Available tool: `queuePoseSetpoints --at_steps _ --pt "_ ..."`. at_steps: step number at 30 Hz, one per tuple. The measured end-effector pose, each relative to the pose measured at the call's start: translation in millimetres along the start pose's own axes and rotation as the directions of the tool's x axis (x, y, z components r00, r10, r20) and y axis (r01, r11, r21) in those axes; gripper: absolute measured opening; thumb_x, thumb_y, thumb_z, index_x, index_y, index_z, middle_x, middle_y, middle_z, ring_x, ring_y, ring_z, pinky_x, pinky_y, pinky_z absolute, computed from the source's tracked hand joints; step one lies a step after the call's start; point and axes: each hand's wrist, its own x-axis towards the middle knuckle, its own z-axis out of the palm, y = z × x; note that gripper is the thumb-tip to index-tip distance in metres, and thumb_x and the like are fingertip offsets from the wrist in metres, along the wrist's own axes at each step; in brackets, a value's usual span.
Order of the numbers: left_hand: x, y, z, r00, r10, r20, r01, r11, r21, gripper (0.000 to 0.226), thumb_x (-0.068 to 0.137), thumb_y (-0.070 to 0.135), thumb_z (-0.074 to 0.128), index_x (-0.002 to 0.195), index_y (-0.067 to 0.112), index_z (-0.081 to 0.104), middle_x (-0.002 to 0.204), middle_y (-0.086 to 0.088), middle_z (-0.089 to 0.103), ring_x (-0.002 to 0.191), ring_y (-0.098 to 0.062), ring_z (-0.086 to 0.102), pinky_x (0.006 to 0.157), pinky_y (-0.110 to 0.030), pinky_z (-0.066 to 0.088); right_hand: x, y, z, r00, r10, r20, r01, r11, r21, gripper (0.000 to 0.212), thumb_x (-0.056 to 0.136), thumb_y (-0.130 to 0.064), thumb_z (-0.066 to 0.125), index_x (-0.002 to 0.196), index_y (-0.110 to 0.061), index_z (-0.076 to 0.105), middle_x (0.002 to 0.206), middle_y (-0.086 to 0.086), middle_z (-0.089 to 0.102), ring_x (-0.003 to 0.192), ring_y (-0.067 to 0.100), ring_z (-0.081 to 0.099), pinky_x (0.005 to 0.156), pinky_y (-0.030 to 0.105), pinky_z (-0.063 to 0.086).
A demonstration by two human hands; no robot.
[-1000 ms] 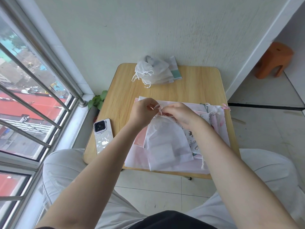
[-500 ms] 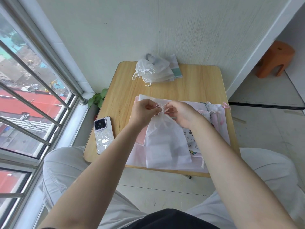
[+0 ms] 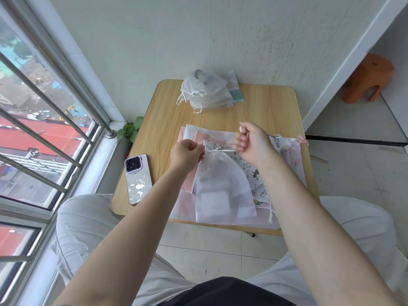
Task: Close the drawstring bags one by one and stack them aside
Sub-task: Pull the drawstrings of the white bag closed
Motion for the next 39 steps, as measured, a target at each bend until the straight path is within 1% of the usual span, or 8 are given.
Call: queuePoseSetpoints --at_steps 3,8,17,22,24,27,35,39 --pt "2 -1 -4 0.997 -0.044 -0.056 0.042 0.999 -0.033 0.017 0.091 0.013 0.066 0.076 0.005 0.061 0.065 -0.005 0.068 0.049 -0.012 0.062 0.063 -0.033 0.057 -2 1 -3 0.997 -0.026 -0.070 -0.002 0.929 -0.369 0.034 0.093 -0.013 0.042 0.062 -0.019 0.032 0.044 -0.005 0.023 0.038 0.011 0.015 0.042 0.021 0.012" --pt "-1 3 -3 0.999 -0.047 -0.006 0.047 0.999 -0.026 0.020 0.089 0.017 0.069 0.081 -0.001 0.064 0.068 -0.006 0.069 0.047 -0.009 0.062 0.052 -0.023 0.053 -11 8 7 0.996 -0.093 -0.010 0.044 0.561 -0.827 0.011 0.088 -0.016 0.047 0.077 -0.015 0.049 0.059 0.001 0.045 0.041 0.011 0.027 0.040 0.020 0.021" --pt "12 10 -18 0.993 0.016 -0.118 -0.004 0.995 0.104 0.015 0.086 0.021 0.058 0.077 0.013 0.066 0.073 -0.002 0.073 0.072 -0.023 0.071 0.073 -0.043 0.059 -15 -2 15 0.982 0.030 0.189 0.191 -0.208 -0.959 0.022 0.083 -0.035 0.071 0.099 -0.020 0.066 0.098 -0.007 0.061 0.087 0.012 0.058 0.062 0.025 0.043" --pt "8 7 -12 0.927 0.316 -0.200 -0.205 0.877 0.435 0.060 0.084 0.003 0.053 0.141 0.012 0.037 0.139 -0.006 0.045 0.125 -0.022 0.046 0.098 -0.032 0.040 -12 3 17 0.978 0.035 0.206 0.208 -0.208 -0.956 0.012 0.087 -0.029 0.068 0.090 -0.018 0.068 0.086 0.000 0.069 0.080 0.016 0.061 0.059 0.024 0.043" --pt "5 9 -7 0.879 0.476 0.015 -0.450 0.821 0.350 0.049 0.086 0.004 0.054 0.134 0.014 0.049 0.129 -0.003 0.056 0.116 -0.018 0.054 0.098 -0.032 0.044 -13 4 17 0.976 0.031 0.216 0.219 -0.137 -0.966 0.023 0.086 -0.038 0.068 0.089 -0.015 0.069 0.076 -0.003 0.063 0.072 0.015 0.057 0.060 0.027 0.042" --pt "1 16 3 0.893 0.347 0.285 -0.424 0.861 0.282 0.026 0.091 0.011 0.052 0.109 0.022 0.067 0.104 0.007 0.068 0.095 -0.011 0.062 0.090 -0.029 0.049 -12 7 18 0.973 0.009 0.231 0.231 -0.071 -0.970 0.032 0.087 -0.037 0.065 0.091 -0.005 0.069 0.072 0.000 0.055 0.067 0.017 0.049 0.062 0.029 0.038" --pt "8 24 -6 0.954 0.119 0.275 -0.275 0.710 0.649 0.043 0.095 0.040 0.047 0.064 0.012 0.043 0.063 -0.002 0.044 0.060 -0.017 0.041 0.057 -0.030 0.032 -11 6 9 0.970 -0.084 0.229 0.230 0.000 -0.973 0.028 0.085 -0.039 0.068 0.085 -0.012 0.064 0.075 -0.005 0.058 0.070 0.016 0.056 0.058 0.027 0.041" --pt "5 33 -11 0.927 0.021 0.373 -0.113 0.967 0.227 0.033 0.095 0.024 0.050 0.064 0.013 0.050 0.058 0.002 0.043 0.053 -0.017 0.040 0.051 -0.027 0.036 -9 12 8 0.974 -0.077 0.211 0.214 0.038 -0.976 0.035 0.082 -0.042 0.070 0.087 -0.008 0.065 0.077 -0.004 0.057 0.071 0.015 0.053 0.062 0.028 0.043"
